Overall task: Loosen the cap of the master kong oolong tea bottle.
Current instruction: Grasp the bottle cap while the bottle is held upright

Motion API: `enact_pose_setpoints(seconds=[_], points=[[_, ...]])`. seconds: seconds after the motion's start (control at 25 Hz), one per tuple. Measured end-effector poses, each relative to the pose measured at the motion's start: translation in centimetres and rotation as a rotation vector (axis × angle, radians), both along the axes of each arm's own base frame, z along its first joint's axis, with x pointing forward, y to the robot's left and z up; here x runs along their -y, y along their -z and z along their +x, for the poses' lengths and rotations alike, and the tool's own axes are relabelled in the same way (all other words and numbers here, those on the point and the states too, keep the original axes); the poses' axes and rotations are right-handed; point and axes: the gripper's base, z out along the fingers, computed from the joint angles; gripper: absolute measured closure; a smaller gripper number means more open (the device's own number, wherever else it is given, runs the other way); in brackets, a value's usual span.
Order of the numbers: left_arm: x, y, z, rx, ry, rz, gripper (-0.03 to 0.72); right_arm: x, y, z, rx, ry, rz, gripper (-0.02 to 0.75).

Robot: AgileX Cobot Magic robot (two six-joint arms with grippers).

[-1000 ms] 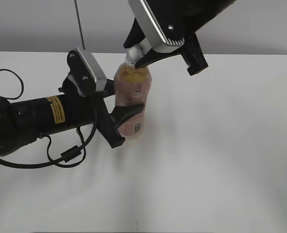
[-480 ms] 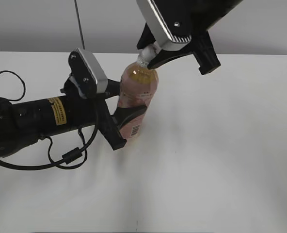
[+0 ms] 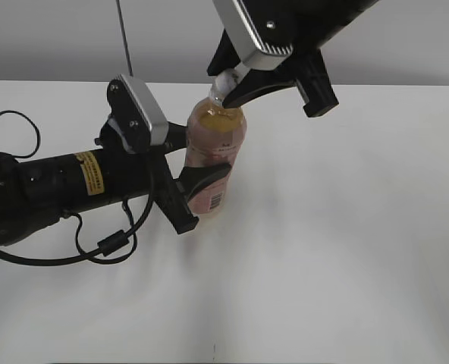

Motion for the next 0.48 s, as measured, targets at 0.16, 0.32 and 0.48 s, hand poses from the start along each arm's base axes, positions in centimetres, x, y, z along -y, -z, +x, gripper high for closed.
enact_pose_setpoints(seconds=[0.16,0.32,0.48], points=[[0.0,0.0,0.0,0.0,0.0,-0.001,0.314,0.0,0.0,0.0,-0.009,0.008,0.006,0.463],[0.1,-0.2,0.0,0.012,0.009,-0.02,0.314,0.5,-0.6,-0.1,-0.004,0.023,0.013,0.463],[0.1,-0.3,-0.1,0.021,0.016,-0.03,0.314,1.0,-1.2,-0.3,-0.006,0.031,0.018,0.463]])
